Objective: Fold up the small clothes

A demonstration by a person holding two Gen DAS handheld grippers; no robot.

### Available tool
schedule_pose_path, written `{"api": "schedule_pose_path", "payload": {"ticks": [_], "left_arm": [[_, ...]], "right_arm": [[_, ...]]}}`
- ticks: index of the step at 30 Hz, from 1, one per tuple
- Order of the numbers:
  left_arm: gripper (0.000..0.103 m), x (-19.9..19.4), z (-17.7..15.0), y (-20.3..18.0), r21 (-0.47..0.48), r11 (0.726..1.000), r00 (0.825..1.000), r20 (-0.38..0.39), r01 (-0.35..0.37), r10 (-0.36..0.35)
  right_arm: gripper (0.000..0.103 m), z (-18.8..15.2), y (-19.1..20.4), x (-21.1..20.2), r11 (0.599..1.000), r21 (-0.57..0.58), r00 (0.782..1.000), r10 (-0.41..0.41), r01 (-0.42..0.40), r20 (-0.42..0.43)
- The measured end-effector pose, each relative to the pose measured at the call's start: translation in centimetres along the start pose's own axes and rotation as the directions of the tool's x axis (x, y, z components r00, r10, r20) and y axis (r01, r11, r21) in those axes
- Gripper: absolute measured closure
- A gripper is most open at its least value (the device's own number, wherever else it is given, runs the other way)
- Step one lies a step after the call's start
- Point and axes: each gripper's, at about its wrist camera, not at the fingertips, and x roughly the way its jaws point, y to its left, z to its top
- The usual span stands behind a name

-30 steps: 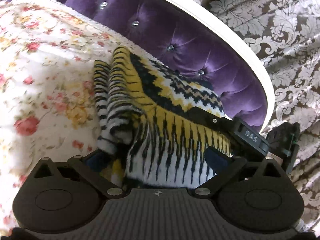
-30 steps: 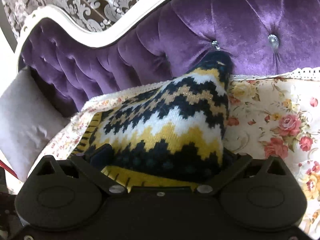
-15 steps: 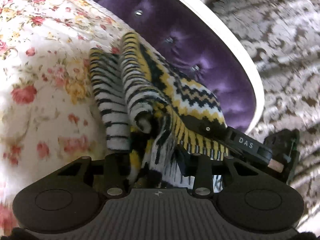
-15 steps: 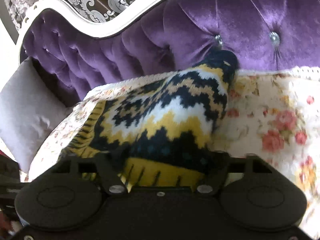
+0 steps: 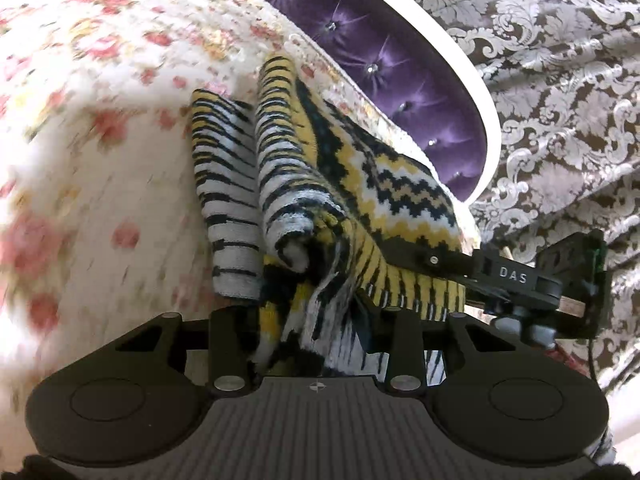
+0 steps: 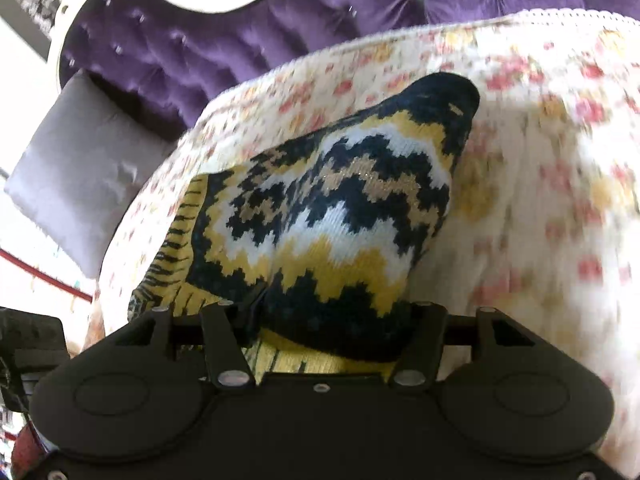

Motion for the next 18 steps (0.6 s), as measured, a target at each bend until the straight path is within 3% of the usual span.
{"api": "schedule_pose_path", "payload": {"ticks": [3,5,6,10,15,18], "left_arm": [[0.059,-0.7,-0.9,-0.7,0.039,0.998,0.999,0.023,-0.039,0.038],[0.043,-1.3,-0.9,-1.6,0.074,0.994,0.997,0.027,-0.078,0.077],[0.042,-1.9,-1.0,-2.1,0.092,0.992,0.996,0.035,-0.089,0.086],[0.033,-5.0,-0.1,-3.4,0.122,0.987,0.988,0.130,-0.102,0.086],[0.031,-4.7,3.6,-4.5,0.116,0.984,0.976,0.189,-0.133,0.110],[0.031,-2.7,5.5,-4.8,0.090,0.988,0.982,0.152,-0.127,0.112]], "right_arm": [[0.033,-1.4,0.9,-0.4,1.000,-0.006,1.000,-0.025,0.025,0.007],[0.023,-2.0,1.4,-0.6,0.998,-0.011,0.998,-0.058,0.058,0.039],[0.019,-2.2,1.5,-0.7,0.998,-0.011,0.997,-0.065,0.065,0.047],[0.012,-3.1,1.5,-3.3,0.998,0.024,0.989,-0.066,0.063,0.134],[0.007,-4.1,0.5,-6.6,0.996,0.078,0.964,-0.060,0.041,0.257],[0.007,-4.7,0.0,-7.3,0.995,0.096,0.955,-0.059,0.032,0.290]]}}
